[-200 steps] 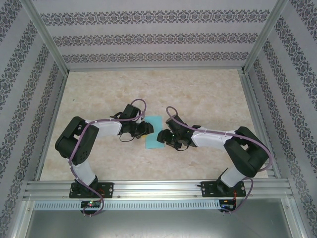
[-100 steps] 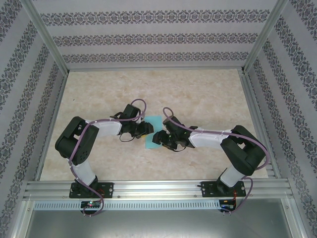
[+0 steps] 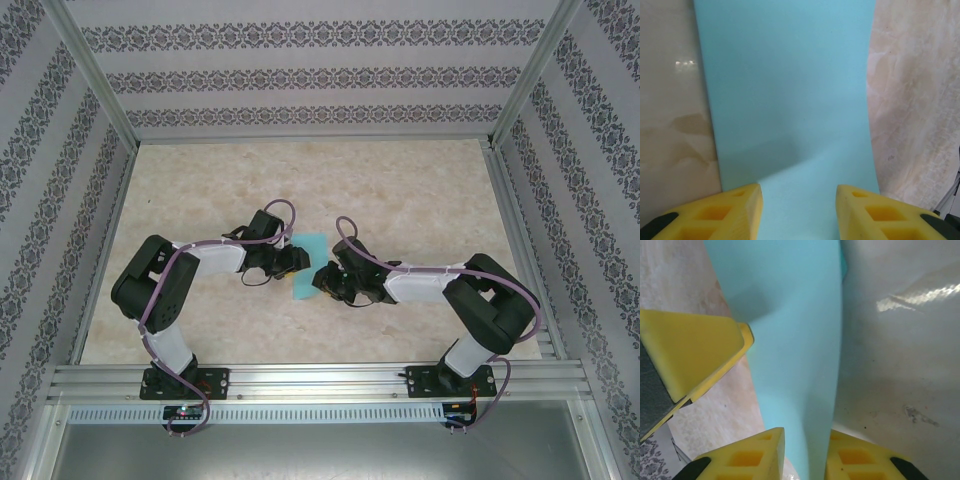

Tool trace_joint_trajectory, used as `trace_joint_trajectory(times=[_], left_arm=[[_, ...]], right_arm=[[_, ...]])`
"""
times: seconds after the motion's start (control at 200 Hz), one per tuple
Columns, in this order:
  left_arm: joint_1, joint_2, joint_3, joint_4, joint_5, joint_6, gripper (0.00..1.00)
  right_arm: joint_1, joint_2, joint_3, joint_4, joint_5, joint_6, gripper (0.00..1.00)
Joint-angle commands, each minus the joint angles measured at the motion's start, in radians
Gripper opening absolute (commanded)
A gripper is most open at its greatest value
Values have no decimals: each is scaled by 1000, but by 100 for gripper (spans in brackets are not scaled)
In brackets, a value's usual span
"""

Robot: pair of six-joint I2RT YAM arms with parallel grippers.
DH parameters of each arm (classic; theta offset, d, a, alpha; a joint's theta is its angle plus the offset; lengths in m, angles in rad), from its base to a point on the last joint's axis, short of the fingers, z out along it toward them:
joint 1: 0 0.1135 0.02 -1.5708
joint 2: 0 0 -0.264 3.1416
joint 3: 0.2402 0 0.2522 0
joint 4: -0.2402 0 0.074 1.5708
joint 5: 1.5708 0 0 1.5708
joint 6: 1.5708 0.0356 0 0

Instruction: Fold a paper plane with a square sheet of paper (pick it up from the middle)

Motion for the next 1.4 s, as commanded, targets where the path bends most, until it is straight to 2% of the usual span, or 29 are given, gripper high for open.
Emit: trace_joint_trajectory(times=[0.0,0.18,0.23,0.395,0.614,0.734,0.844,1.284,1.394], left_arm=[[-9,-17,13,-76,-59,28,45],[-9,-9,13,-74,-59,27,45],[-10,-6,9,-64,-52,23,45],[-10,-21,5,-26,-9,15,45],[-9,-93,22,3,35,32,49],[-9,-84,52,-39,5,72,45],[-9,-47,62,-33,4,74,42],[-9,23,72,-139,-123,107,35],[-9,43,70,-136,-126,101,34]], right_arm=[[-13,-33,-34,-2,41,26,24],[-18,-65,-64,18,53,41,22],[-18,-72,-66,19,56,41,19],[-19,-75,-60,11,54,30,0],[-26,-108,-42,-104,40,-45,0],[-24,-122,-7,-220,1,-145,0],[-25,-122,4,-260,-10,-170,0],[-21,-72,46,-133,-19,-89,2],[-18,-52,73,-119,-27,-85,2]])
